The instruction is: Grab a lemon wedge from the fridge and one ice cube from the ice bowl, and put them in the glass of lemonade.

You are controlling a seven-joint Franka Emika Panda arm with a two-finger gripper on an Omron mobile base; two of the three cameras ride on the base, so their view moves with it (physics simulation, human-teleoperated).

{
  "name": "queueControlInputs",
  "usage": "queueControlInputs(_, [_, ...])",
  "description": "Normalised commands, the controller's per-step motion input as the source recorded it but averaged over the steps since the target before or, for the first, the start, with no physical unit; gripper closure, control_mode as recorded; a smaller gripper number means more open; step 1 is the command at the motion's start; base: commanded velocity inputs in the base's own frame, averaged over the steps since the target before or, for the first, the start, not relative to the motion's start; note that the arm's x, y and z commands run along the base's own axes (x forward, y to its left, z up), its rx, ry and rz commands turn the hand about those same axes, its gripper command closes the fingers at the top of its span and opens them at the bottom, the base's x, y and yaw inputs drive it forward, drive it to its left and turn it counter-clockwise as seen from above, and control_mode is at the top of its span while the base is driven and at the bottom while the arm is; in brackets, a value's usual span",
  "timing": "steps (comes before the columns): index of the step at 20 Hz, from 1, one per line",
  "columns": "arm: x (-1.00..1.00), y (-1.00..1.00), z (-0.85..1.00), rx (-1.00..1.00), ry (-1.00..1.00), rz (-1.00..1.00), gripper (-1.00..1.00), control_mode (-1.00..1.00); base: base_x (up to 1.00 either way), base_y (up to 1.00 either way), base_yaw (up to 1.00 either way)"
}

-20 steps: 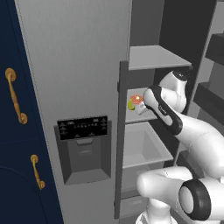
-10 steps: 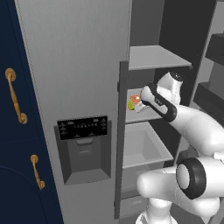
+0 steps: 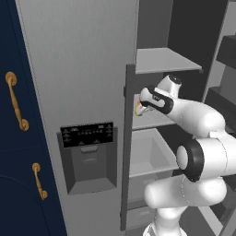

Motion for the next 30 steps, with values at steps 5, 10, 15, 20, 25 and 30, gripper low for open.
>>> queueControlInputs(5, [0.48, 0.00, -0.06, 0.00, 0.00, -0.13, -1.00, -1.00, 0.00, 0.00, 0.00])
queueControlInputs(10, [0.35, 0.00, 0.00, 0.00, 0.00, -0.03, -1.00, -1.00, 0.00, 0.00, 0.00])
queueControlInputs(15, [0.10, 0.00, -0.36, 0.00, 0.01, -0.01, -1.00, -1.00, 0.00, 0.00, 0.00])
queueControlInputs(20, [-0.01, 0.05, -0.07, 0.00, -0.01, -0.12, -1.00, -1.00, 0.00, 0.00, 0.00])
queueControlInputs(25, [0.00, 0.00, 0.00, 0.00, 0.00, -0.13, -1.00, -1.00, 0.00, 0.00, 0.00])
queueControlInputs(30, [0.04, 0.00, -0.15, 0.00, 0.00, -0.08, -1.00, -1.00, 0.00, 0.00, 0.00])
